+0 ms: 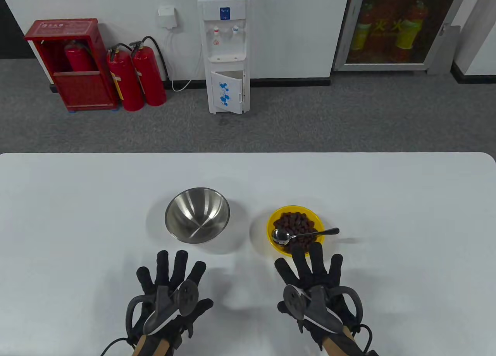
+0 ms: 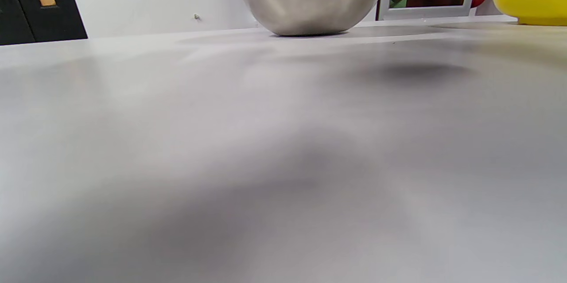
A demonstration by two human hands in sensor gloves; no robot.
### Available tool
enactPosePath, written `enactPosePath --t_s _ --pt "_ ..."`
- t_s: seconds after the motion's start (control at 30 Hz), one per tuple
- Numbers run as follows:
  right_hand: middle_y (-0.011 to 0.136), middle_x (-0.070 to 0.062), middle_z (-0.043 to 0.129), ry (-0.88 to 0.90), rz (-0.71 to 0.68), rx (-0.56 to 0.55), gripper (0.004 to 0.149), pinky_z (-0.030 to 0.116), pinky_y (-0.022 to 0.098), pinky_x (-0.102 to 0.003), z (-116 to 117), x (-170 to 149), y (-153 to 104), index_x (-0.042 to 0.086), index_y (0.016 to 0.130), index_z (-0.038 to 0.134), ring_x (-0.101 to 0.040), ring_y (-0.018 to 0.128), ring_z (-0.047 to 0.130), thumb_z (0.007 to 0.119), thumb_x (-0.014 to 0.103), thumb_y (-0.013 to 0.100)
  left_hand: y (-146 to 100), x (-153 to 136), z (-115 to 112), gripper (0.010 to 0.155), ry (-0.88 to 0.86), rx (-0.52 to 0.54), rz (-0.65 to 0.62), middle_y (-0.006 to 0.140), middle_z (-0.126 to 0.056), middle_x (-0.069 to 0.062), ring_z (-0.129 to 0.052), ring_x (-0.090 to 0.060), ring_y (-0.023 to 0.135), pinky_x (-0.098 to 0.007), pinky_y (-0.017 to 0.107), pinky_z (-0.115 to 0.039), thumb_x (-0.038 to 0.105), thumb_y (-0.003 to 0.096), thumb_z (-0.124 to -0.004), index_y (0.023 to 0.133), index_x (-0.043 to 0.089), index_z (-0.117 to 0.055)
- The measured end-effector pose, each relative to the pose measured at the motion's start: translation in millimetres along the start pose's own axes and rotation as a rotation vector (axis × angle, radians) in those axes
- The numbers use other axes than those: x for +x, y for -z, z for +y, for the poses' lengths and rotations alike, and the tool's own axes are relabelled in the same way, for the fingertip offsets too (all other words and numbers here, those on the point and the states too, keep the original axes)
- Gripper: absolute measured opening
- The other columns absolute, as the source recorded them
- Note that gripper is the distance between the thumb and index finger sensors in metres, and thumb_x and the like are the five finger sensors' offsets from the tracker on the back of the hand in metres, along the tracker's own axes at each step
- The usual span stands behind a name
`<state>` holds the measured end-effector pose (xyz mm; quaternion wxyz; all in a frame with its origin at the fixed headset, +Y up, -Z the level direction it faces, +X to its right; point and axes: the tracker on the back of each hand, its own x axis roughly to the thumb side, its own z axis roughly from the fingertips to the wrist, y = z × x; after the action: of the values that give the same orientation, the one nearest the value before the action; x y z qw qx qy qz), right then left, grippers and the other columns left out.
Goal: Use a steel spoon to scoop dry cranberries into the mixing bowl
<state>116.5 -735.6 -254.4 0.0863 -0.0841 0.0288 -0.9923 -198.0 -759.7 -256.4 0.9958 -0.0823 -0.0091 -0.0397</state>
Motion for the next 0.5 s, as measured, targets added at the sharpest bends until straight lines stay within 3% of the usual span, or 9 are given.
enactPosePath --t_s 0.3,0.5 --pt "0.105 0.009 -0.018 0.019 0.005 -0.012 0.101 0.006 0.068 -0.071 -2.4 -1.7 -0.7 0.054 0.098 0.006 -0.031 0.102 -0.015 0.076 0.080 0.030 0.9 -2.3 -1.1 0.084 -0.034 0.006 0.009 0.113 0.018 0.015 0.019 -0.032 0.108 -0.074 0.066 0.001 0.084 0.0367 -0.057 0.098 0.062 -0.003" --pt "0.105 0.009 -0.016 0.043 0.015 0.013 0.100 0.006 0.069 -0.071 -1.7 -4.3 -0.4 0.054 0.099 0.006 -0.030 0.102 -0.014 0.075 0.079 0.031 2.8 -8.9 -4.6 0.084 -0.186 -0.041 0.019 0.114 0.016 0.014 0.016 -0.032 0.109 -0.074 0.067 0.000 0.082 0.0384 -0.057 0.099 0.060 -0.003"
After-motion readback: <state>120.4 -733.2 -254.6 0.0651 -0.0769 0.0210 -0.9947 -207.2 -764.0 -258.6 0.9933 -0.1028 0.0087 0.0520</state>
